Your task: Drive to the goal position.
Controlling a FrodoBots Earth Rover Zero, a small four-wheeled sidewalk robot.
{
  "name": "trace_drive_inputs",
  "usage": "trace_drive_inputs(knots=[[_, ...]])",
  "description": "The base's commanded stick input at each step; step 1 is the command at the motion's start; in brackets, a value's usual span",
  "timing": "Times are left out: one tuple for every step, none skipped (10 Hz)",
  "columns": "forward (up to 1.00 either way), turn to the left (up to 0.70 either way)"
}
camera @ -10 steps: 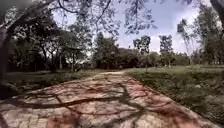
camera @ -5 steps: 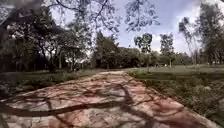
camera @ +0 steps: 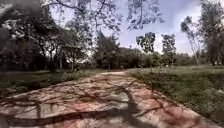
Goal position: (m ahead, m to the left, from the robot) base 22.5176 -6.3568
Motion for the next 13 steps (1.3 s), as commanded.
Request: trace_drive_inputs(knots=[[0.7,0.0],[0.7,0.0],[0.7,0.0],[0.7,0.0],[0.7,0.0],[0.7,0.0],[0.7,0.0],[0.7,0.0],[0.7,0.0],[0.7,0.0],[0.7,0.0],[0.7,0.0],[0.7,0.0]])
